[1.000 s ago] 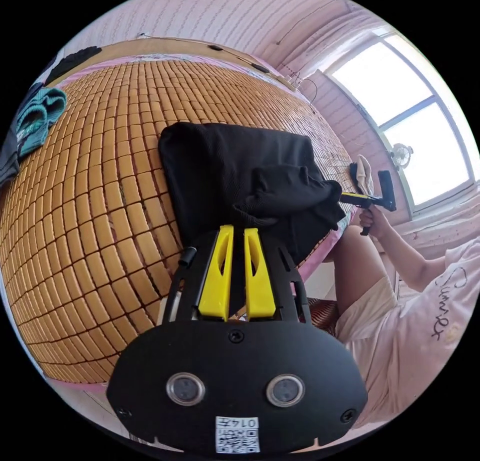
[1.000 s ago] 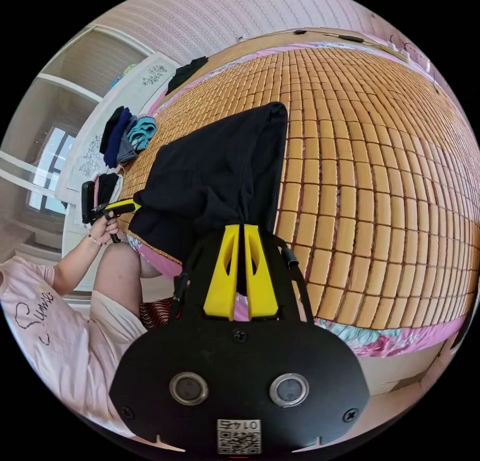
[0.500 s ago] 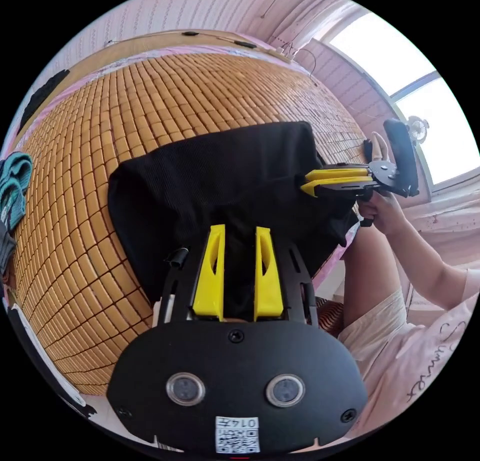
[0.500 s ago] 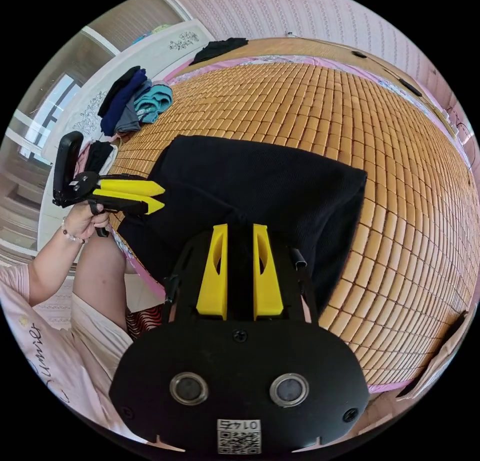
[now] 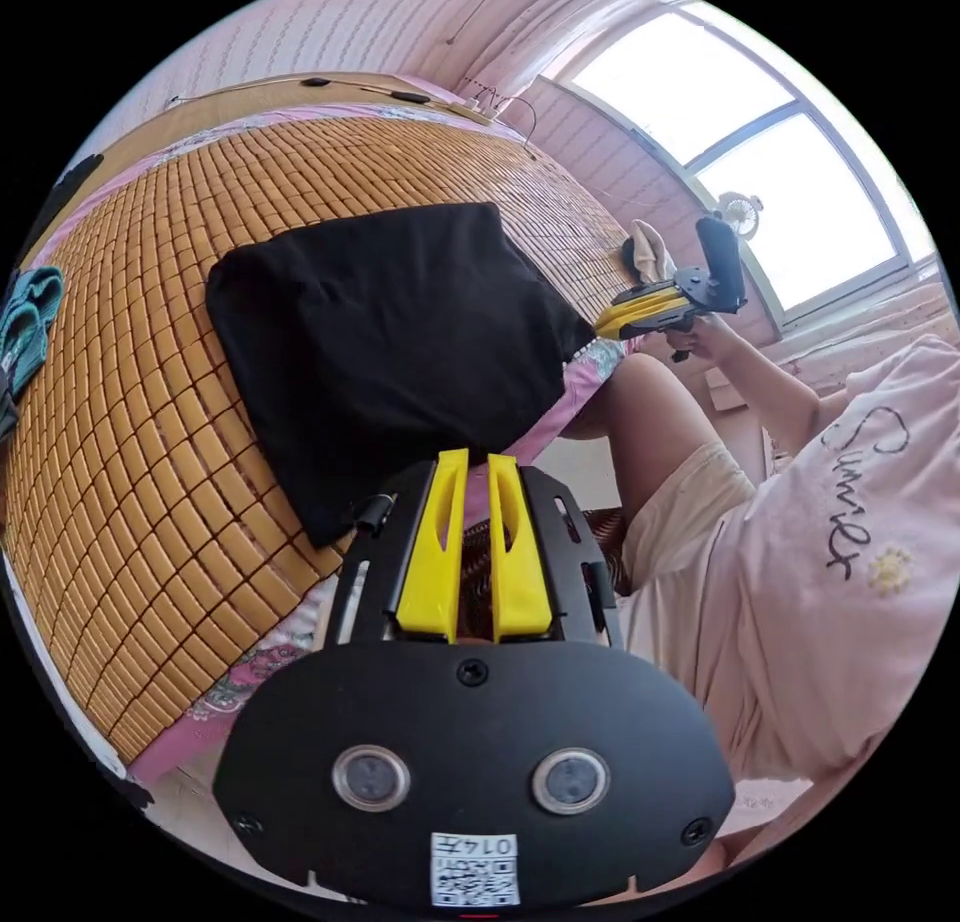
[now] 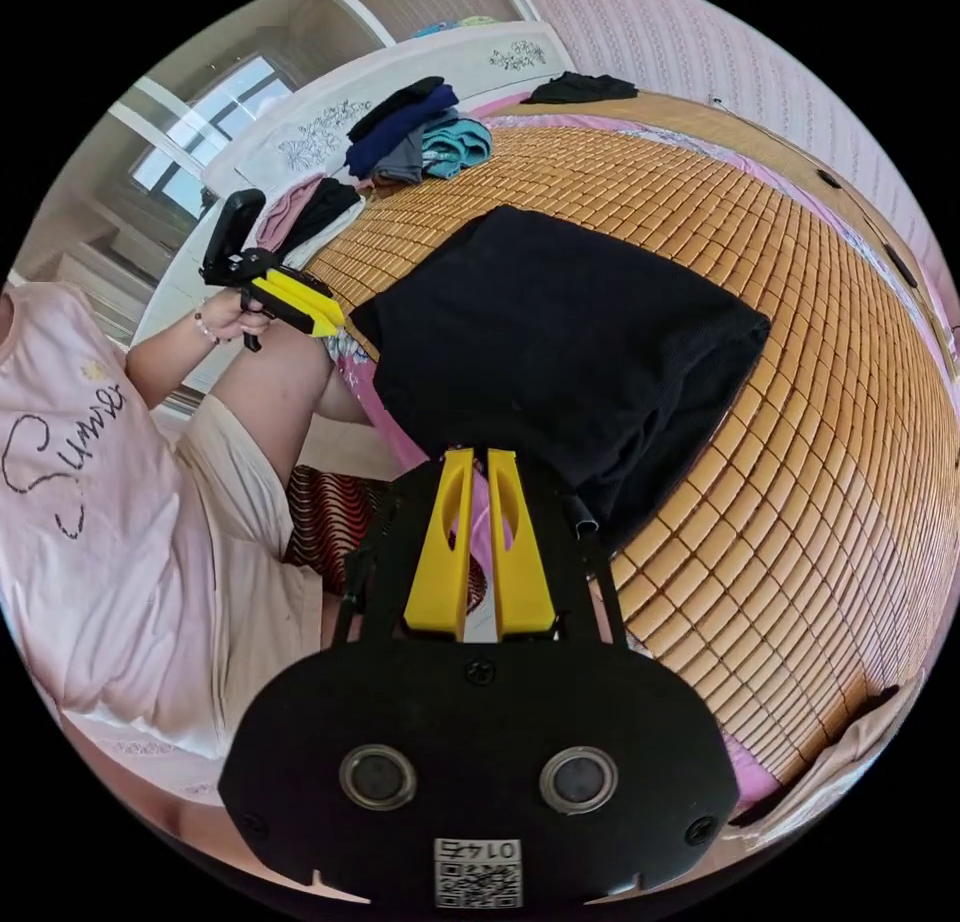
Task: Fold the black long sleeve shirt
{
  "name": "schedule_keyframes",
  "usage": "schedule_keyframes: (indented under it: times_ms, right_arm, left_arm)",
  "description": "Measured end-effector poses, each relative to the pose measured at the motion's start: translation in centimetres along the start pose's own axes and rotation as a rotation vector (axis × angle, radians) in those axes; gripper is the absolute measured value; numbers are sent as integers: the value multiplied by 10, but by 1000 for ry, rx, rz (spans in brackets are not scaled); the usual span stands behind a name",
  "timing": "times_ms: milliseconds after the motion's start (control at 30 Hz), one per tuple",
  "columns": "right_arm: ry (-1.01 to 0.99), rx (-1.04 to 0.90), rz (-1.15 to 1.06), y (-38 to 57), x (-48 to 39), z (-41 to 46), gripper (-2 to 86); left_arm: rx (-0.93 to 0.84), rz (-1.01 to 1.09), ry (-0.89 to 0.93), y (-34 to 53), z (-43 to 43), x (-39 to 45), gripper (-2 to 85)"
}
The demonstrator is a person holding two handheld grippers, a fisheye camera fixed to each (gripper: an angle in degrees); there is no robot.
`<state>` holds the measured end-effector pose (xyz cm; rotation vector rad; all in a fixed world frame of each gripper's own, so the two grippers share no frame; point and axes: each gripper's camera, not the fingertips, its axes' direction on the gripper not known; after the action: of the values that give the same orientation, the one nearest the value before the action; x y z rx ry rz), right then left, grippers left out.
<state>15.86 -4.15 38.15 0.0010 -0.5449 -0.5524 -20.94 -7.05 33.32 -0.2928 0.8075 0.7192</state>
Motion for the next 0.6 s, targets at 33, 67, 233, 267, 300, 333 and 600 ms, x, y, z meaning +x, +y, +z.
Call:
schedule_keyframes:
  times_ms: [33,67,233,267,300,333,600]
  right_arm:
    - [15,0,-3,-5,-2,0,2]
    - [44,6,-14,-19,-4,0,0]
    - [160,-1,-59,-112,-11,25,-7]
    - [188,-24,-74,-139,-13,37,-7]
    - [206,-45,-76,-164,-15,49,-7]
    - [212,-63,-75,-175,-15,56,-7]
    - [248,-340,-137,-247,-8,111,-7]
  left_arm:
    - [4,14,-48,0,0,7,37]
    - [12,37,-87,-4,3,16,32]
    - [57,107,-36,-38,49,48,13]
    - [50,114,-11,-45,63,54,8]
    - [53,117,-16,-48,69,57,5]
    - [51,115,-55,-51,81,62,-1]
    - [17,105,-114,-37,119,67,-10]
